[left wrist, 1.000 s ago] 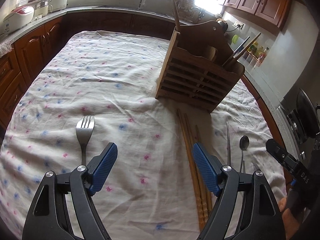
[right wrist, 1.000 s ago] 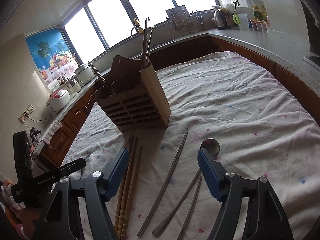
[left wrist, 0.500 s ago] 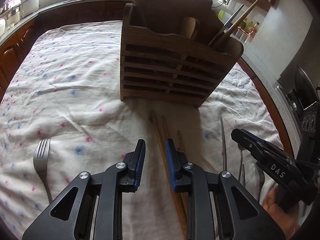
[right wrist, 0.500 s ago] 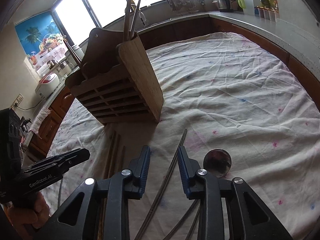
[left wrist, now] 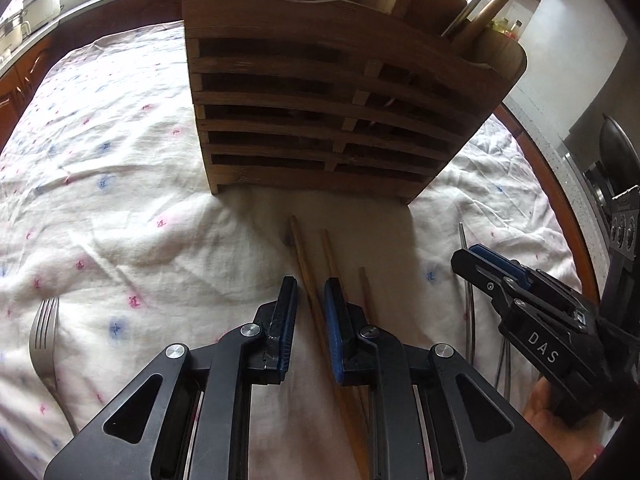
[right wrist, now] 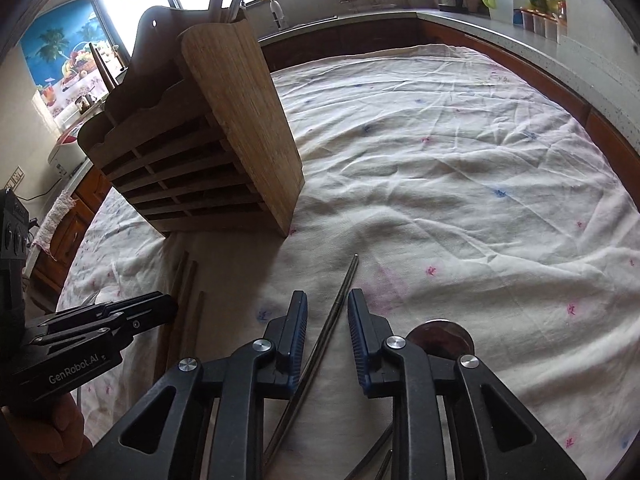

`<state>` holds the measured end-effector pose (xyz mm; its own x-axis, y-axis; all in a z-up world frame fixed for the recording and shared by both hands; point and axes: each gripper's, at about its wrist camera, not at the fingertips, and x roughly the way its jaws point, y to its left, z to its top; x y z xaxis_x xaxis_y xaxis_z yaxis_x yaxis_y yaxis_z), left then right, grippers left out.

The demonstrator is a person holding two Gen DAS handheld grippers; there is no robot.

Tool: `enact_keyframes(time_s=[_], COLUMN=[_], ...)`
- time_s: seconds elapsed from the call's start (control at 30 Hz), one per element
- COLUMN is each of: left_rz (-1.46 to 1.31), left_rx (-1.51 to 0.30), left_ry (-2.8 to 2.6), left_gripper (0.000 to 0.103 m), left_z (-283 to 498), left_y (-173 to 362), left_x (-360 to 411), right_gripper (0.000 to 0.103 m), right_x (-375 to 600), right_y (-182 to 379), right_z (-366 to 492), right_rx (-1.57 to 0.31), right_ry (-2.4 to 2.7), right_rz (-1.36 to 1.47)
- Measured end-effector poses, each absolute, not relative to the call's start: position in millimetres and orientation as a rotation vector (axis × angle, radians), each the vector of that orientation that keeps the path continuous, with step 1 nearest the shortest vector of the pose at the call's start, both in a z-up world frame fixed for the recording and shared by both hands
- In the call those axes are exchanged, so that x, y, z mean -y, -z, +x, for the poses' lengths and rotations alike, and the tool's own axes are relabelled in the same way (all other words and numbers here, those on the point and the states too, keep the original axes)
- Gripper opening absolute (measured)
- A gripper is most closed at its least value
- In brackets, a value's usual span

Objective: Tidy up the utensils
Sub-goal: 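Close the left tool on a bamboo chopstick while the right tool grasps a steel chopstick, then lift the bamboo chopstick in the left tool over the holder while the right tool carries its steel chopstick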

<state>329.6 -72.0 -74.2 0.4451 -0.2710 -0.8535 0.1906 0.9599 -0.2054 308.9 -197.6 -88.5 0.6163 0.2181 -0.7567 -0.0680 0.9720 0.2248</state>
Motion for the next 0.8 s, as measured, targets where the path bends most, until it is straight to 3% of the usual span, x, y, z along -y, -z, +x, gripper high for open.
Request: enact_keyframes(time_s=[0.23, 0.4, 0.8], left_rz=[0.084, 0.108, 0.202], left_rx=[-1.038, -1.029, -1.066], left_ry=[0.267, 0.292, 0.321], left_gripper=[0.012, 0.007, 0.006], left_z=[326, 324, 317], left_y=[74, 74, 71], left_x=[89, 88, 92], right_gripper=[0.022, 0.008, 0.006], right_x=[192, 195, 200], right_y=[88, 88, 83], right_z=[313, 312, 298], right_rx=[-0.899, -0.897, -0.895], right_ry=[-0.165, -0.158, -0.219], right_rz=[0.137, 0.132, 0.243])
